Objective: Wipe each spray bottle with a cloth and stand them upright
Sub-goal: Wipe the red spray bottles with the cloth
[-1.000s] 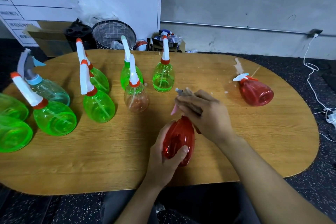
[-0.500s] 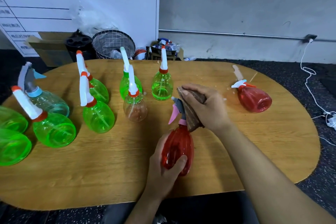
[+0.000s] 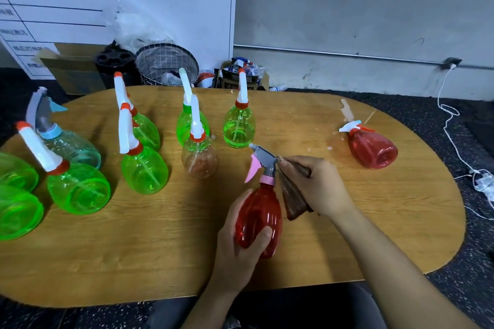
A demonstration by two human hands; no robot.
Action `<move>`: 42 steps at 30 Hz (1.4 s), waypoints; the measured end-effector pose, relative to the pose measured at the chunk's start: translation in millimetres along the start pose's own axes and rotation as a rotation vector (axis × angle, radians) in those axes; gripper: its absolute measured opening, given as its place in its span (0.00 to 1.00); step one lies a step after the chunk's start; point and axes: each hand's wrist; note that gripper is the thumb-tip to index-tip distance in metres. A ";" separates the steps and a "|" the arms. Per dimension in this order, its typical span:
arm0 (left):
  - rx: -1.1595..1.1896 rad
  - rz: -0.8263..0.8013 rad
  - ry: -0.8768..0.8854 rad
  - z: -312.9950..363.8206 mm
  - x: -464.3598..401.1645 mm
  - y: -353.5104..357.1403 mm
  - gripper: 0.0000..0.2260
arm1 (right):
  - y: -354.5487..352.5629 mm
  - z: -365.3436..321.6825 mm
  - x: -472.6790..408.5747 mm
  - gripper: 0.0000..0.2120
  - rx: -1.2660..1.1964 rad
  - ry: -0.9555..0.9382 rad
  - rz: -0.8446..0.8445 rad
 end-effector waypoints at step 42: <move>0.188 0.163 0.412 233.1 -95.0 19.7 0.30 | -104.9 -161.0 -28.7 0.10 -0.756 -0.221 0.305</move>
Point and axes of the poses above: each hand's wrist, its own x-axis away from the middle knuckle, its own y-axis out of the palm, z = x × y
